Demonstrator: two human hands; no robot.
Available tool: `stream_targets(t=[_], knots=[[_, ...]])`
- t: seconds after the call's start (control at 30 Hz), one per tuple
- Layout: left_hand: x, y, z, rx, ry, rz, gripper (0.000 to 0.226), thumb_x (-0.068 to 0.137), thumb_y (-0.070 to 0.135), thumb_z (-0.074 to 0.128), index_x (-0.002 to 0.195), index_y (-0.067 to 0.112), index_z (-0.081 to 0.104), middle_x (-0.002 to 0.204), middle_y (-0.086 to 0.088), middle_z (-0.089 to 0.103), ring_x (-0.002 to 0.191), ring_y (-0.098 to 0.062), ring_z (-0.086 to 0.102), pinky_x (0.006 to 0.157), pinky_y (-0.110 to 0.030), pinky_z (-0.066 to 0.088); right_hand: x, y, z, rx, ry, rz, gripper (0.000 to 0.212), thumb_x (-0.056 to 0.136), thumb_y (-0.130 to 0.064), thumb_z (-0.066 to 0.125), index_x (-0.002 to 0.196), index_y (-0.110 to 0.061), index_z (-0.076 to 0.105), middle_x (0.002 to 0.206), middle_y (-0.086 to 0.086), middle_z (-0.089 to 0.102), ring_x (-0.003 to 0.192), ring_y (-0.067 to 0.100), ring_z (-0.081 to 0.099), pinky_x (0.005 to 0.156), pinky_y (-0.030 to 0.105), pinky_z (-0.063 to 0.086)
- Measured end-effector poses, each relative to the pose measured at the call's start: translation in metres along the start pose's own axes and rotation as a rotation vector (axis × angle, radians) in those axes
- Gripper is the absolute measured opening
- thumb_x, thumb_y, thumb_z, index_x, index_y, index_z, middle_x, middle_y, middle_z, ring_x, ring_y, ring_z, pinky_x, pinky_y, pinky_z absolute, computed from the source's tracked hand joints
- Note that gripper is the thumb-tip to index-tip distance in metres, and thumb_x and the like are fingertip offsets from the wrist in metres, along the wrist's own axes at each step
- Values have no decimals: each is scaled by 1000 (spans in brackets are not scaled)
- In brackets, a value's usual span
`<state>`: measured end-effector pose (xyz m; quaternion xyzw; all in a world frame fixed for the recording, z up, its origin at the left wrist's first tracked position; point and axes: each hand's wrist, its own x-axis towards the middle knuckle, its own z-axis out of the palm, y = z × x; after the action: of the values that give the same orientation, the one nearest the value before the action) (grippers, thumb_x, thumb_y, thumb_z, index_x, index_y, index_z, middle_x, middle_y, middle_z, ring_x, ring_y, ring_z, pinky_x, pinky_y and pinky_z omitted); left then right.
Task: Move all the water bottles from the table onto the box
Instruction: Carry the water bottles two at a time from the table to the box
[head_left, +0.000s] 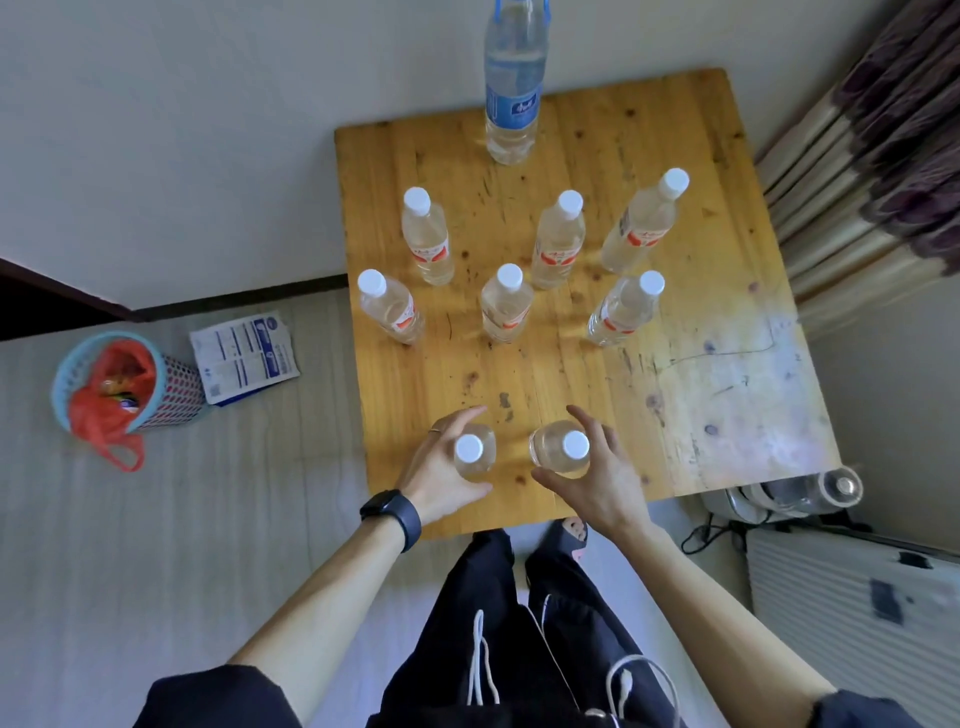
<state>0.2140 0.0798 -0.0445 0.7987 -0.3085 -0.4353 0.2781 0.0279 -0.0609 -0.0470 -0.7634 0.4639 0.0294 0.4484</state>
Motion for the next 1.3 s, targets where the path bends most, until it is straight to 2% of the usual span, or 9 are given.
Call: stream_targets(t=[0.07, 0.13, 0.3, 0.5, 0.7, 0.9, 1.0, 1.2, 1.3], knots=[[-4, -1, 11, -67, 58, -2, 94, 63, 37, 90, 139, 45, 37, 141, 17, 42, 127, -4, 41, 103, -24, 40, 5, 4, -2, 32, -29, -25, 101, 66, -58, 84, 147, -54, 24, 154, -9, 34, 136, 17, 41, 102, 41, 45], [-5, -3, 26, -119, 151, -32, 86, 62, 49, 88, 133, 43, 41, 134, 17, 48, 123, -5, 47, 100, -27, 44, 11, 5, -2, 75, -64, -56, 100, 65, -52, 87, 147, -51, 29, 157, -11, 31, 140, 15, 37, 108, 37, 39], [0, 3, 38, -100, 355, -94, 58, 68, 35, 85, 106, 49, 44, 103, 19, 62, 96, -9, 61, 74, -29, 53, 20, -1, 8, 157, -63, 14, 72, 64, -39, 89, 123, -41, 48, 115, -16, 61, 105, 11, 59, 76, 16, 43], [9, 6, 36, -1, 336, -75, 52, 65, 37, 82, 104, 44, 48, 96, 14, 64, 85, -10, 61, 64, -29, 52, 10, 5, 24, 202, 87, 53, 66, 65, -34, 83, 118, -45, 45, 112, -17, 61, 98, 11, 61, 73, 22, 51], [23, 32, 44, 144, 152, 118, 52, 67, 34, 82, 111, 33, 54, 101, 12, 65, 92, -16, 60, 74, -29, 50, -28, 13, 15, 337, 334, 155, 61, 66, -35, 84, 117, -41, 50, 105, -21, 64, 95, 7, 63, 76, 33, 55], [9, 109, 90, 310, -75, 427, 41, 73, 43, 76, 103, 45, 48, 99, 21, 61, 90, -7, 55, 67, -10, 34, -108, 38, -30, 478, 628, 316, 53, 68, -35, 82, 108, -49, 51, 100, -25, 64, 89, -5, 61, 69, 15, 48], [-9, 152, 128, 375, -222, 621, 46, 73, 42, 77, 108, 44, 49, 104, 19, 62, 92, -9, 57, 69, -20, 40, -158, 56, -54, 534, 856, 419, 47, 70, -35, 83, 99, -50, 50, 92, -23, 65, 82, -7, 60, 58, 8, 43], [-80, 224, 231, 480, -453, 978, 52, 67, 42, 80, 111, 36, 53, 101, 14, 65, 90, -13, 62, 69, -18, 41, -283, 110, -80, 523, 1230, 580, 51, 63, -42, 86, 103, -43, 54, 91, -27, 66, 85, -3, 63, 71, 17, 48], [-139, 253, 287, 502, -539, 1097, 51, 64, 49, 76, 107, 35, 53, 96, 14, 67, 86, -13, 65, 73, -30, 53, -354, 140, -85, 521, 1356, 654, 52, 61, -44, 86, 102, -42, 54, 88, -29, 65, 82, -3, 62, 69, 16, 48]])
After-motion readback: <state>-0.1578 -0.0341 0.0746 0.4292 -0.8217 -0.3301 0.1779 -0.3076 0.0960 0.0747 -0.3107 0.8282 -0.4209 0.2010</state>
